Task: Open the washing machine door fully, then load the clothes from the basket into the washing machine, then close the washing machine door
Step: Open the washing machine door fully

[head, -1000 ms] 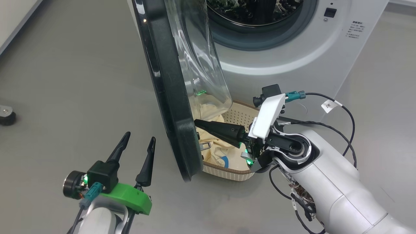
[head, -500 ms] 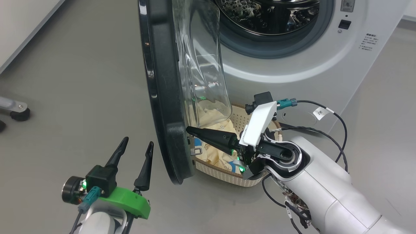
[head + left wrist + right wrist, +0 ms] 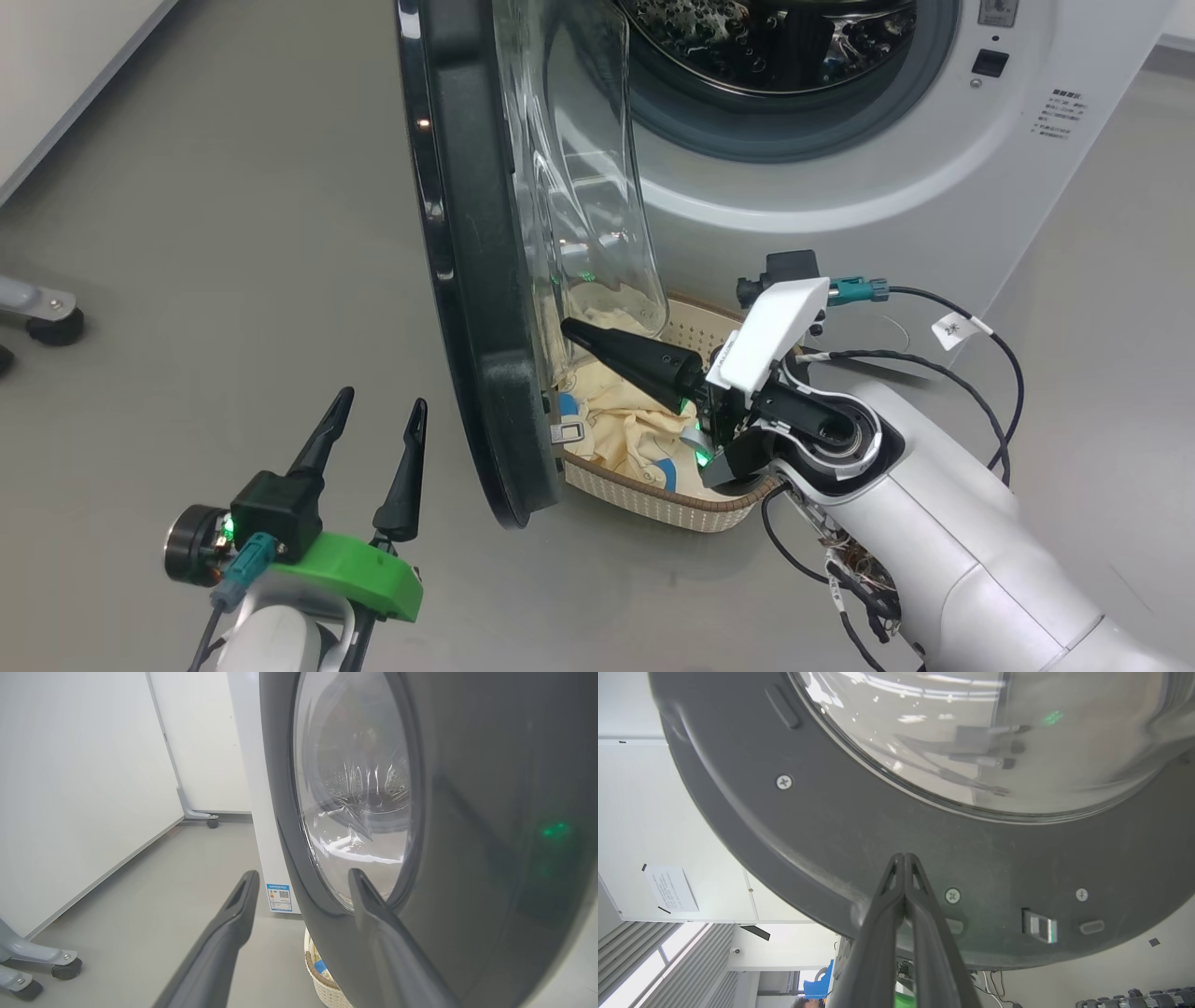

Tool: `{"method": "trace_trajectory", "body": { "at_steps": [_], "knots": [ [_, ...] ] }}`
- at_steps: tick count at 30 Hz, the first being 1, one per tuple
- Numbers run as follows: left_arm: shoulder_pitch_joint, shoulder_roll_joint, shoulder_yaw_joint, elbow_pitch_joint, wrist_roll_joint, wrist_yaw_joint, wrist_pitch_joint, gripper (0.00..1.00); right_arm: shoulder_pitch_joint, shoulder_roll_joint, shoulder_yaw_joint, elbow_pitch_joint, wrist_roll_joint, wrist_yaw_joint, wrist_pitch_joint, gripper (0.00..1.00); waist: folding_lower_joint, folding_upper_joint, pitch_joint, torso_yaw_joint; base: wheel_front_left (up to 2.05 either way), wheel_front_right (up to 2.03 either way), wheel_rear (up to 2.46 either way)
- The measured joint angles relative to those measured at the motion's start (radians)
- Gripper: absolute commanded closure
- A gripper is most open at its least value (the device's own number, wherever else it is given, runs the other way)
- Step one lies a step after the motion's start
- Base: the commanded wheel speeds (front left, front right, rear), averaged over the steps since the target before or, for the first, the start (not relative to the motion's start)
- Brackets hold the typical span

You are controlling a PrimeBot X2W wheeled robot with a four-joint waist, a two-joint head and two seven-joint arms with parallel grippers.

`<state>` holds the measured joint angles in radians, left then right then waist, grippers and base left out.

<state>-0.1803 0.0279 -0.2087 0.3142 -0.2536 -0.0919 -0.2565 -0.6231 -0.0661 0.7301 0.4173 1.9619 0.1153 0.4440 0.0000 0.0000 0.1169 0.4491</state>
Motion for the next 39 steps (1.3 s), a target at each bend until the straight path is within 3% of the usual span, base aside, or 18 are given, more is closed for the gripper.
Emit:
{"method": "trace_trajectory", "body": {
  "at_steps": [4, 5, 6, 7, 15, 23, 33, 39],
  "knots": [
    [0.0, 0.0, 0.01, -0.001, 0.0, 0.001, 0.0, 0.0, 0.0, -0.001, -0.04, 0.001, -0.018, 0.001, -0.049, 1.0, 0.0, 0.0, 0.001, -0.003, 0.0, 0.0, 0.0],
    [0.0, 0.0, 0.011, -0.002, 0.0, 0.004, 0.0, 0.0, 0.0, -0.002, -0.046, -0.001, -0.031, 0.001, -0.061, 0.96, 0.0, 0.0, 0.001, -0.004, 0.0, 0.0, 0.0],
    [0.0, 0.0, 0.012, -0.002, 0.0, 0.007, 0.0, 0.0, 0.001, -0.006, -0.052, -0.007, -0.047, 0.001, -0.074, 0.57, 0.0, 0.0, 0.001, -0.005, 0.0, 0.0, 0.0],
    [0.0, 0.0, 0.014, -0.002, 0.0, 0.007, 0.0, 0.0, 0.001, -0.014, -0.06, -0.016, -0.067, 0.001, -0.091, 0.0, 0.0, 0.0, 0.001, -0.006, 0.0, 0.0, 0.0],
    [0.001, 0.0, 0.029, -0.003, 0.0, 0.013, 0.0, 0.0, 0.043, -0.087, -0.104, -0.085, -0.262, 0.006, -0.263, 0.0, 0.0, 0.0, -0.013, -0.015, 0.0, 0.0, 0.0],
    [0.022, 0.0, 0.042, -0.002, 0.003, 0.016, 0.0, 0.0, 0.137, -0.161, -0.075, -0.101, -0.497, 0.007, -0.463, 0.0, 0.0, 0.0, -0.035, -0.028, 0.0, 0.0, 0.0],
    [0.051, 0.0, 0.069, 0.001, 0.021, 0.016, 0.0, 0.0, 0.233, -0.295, -0.017, -0.011, -0.836, 0.005, -0.738, 0.0, 0.0, 0.0, -0.068, -0.04, 0.0, 0.0, 0.0],
    [0.063, 0.003, 0.074, 0.001, 0.028, 0.016, 0.0, 0.0, 0.255, -0.328, -0.015, 0.009, -1.035, -0.092, -0.719, 0.0, 0.0, 0.0, -0.085, -0.052, 0.0, 0.0, 0.0]
  ]
}}
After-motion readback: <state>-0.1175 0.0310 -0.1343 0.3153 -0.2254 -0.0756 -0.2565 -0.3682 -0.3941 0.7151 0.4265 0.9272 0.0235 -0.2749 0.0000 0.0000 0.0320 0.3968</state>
